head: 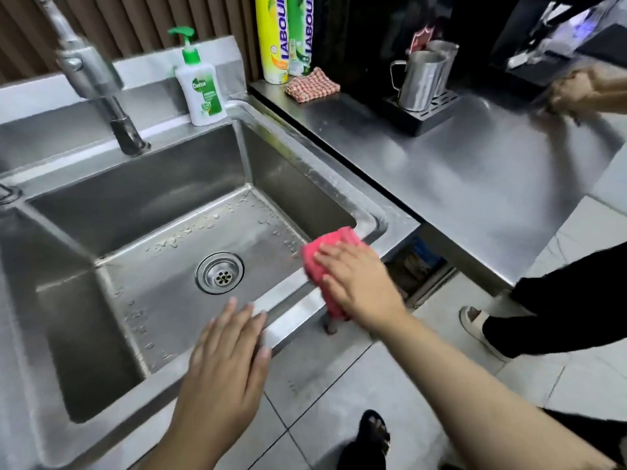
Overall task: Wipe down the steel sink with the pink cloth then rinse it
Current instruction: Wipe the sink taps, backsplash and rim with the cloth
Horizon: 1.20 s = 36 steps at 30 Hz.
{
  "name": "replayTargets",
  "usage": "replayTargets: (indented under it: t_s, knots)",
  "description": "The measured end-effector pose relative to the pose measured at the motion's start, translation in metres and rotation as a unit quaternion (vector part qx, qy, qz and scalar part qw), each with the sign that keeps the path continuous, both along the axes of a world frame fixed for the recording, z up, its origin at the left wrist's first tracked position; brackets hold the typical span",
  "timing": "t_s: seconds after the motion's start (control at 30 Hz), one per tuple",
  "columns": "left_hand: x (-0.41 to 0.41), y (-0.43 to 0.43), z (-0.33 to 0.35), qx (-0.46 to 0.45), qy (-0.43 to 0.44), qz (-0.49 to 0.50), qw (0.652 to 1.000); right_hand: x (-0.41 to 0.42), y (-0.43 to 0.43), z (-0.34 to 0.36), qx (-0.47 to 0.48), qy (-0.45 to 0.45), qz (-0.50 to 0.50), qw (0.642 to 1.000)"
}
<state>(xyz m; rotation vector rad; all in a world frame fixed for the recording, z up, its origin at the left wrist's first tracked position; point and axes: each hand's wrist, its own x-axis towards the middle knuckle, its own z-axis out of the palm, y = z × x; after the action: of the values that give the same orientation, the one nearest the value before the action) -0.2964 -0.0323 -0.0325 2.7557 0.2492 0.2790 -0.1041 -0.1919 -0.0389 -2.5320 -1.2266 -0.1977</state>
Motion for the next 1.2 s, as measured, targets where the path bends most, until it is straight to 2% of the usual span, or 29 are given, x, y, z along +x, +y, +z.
replayTargets:
  t_s: [0.1, 0.2, 0.33, 0.43, 0.5, 0.63, 0.77, 0.83, 0.93, 0.97, 1.1, 1.2]
  knots:
    - [0.047, -0.037, -0.004, 0.009, 0.012, -0.001, 1.0, 0.072, -0.04, 0.007, -0.043, 0.07, -0.051, 0.995]
    - [0.074, -0.059, -0.008, -0.001, 0.019, 0.027, 0.999, 0.067, -0.033, 0.001, -0.029, 0.054, -0.062, 0.996]
    - [0.077, -0.07, -0.012, 0.003, 0.047, 0.053, 0.998, 0.034, -0.026, -0.001, 0.01, 0.033, 0.074, 0.997]
    - [0.077, -0.075, -0.009, -0.004, 0.049, 0.078, 0.996, 0.075, -0.045, 0.002, -0.007, 0.003, 0.135, 0.991]
    - [0.077, -0.077, -0.009, -0.005, 0.043, 0.08, 0.996, 0.107, -0.057, 0.003, -0.035, -0.012, 0.114, 0.993]
    - [0.074, -0.071, -0.014, -0.004, 0.027, 0.074, 0.997, 0.114, -0.056, 0.004, -0.066, 0.042, 0.045, 0.996]
    - [0.08, -0.072, -0.008, -0.042, 0.001, 0.106, 0.993, 0.09, -0.062, 0.003, -0.038, 0.042, 0.1, 0.993]
    - [0.093, -0.079, -0.001, -0.01, 0.006, 0.105, 0.994, 0.094, -0.068, 0.001, -0.037, 0.02, 0.118, 0.992]
    - [0.123, -0.092, 0.005, 0.035, 0.037, 0.036, 0.998, 0.11, -0.062, 0.002, -0.035, -0.005, 0.101, 0.994]
    - [0.133, -0.094, 0.005, 0.04, 0.038, 0.015, 0.998, 0.121, -0.054, 0.005, -0.043, 0.0, 0.102, 0.994]
    - [0.171, -0.094, 0.0, 0.03, 0.039, -0.034, 0.998, 0.18, -0.006, 0.022, -0.18, 0.076, 0.146, 0.97]
    - [0.187, -0.093, -0.003, 0.062, 0.062, -0.054, 0.995, 0.22, 0.055, 0.019, -0.231, 0.052, 0.15, 0.96]
